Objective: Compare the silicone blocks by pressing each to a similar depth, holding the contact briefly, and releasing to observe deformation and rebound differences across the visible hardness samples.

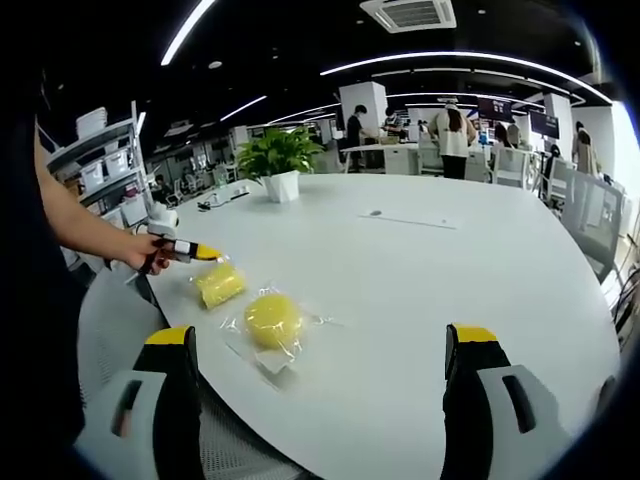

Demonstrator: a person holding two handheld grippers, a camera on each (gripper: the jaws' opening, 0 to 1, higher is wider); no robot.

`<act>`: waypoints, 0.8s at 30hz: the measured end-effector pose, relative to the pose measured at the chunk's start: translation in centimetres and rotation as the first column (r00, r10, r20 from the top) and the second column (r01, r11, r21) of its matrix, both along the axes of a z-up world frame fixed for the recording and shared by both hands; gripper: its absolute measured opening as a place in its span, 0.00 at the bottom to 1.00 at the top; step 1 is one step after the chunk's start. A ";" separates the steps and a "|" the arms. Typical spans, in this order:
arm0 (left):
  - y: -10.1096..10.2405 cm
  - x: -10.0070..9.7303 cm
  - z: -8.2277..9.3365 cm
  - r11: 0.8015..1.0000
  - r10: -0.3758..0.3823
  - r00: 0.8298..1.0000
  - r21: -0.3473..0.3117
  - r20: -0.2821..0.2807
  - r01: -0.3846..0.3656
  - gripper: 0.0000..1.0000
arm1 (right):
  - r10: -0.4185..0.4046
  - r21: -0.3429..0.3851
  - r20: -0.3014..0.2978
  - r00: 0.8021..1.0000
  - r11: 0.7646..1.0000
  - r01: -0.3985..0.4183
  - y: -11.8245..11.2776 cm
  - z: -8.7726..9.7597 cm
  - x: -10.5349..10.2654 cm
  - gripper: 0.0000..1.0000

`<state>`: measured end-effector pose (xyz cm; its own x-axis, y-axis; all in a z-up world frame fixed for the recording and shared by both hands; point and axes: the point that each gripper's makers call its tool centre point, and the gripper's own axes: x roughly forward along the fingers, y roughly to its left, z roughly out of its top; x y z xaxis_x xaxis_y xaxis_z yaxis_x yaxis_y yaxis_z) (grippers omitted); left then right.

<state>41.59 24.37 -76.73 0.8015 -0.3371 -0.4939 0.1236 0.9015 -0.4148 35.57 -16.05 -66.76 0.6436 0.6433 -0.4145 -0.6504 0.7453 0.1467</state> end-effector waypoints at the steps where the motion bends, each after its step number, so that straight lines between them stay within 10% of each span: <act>1: 0.3 0.2 0.2 1.000 -0.003 1.000 0.022 0.013 0.002 0.89 | 0.000 0.000 0.001 1.000 1.000 0.000 0.0 0.0 0.1 0.96; 24: 2.2 -3.8 9.2 0.954 -0.240 0.951 0.231 0.194 0.193 1.00 | 0.027 -0.056 -0.006 1.000 0.998 -0.028 0.6 -0.9 0.6 0.96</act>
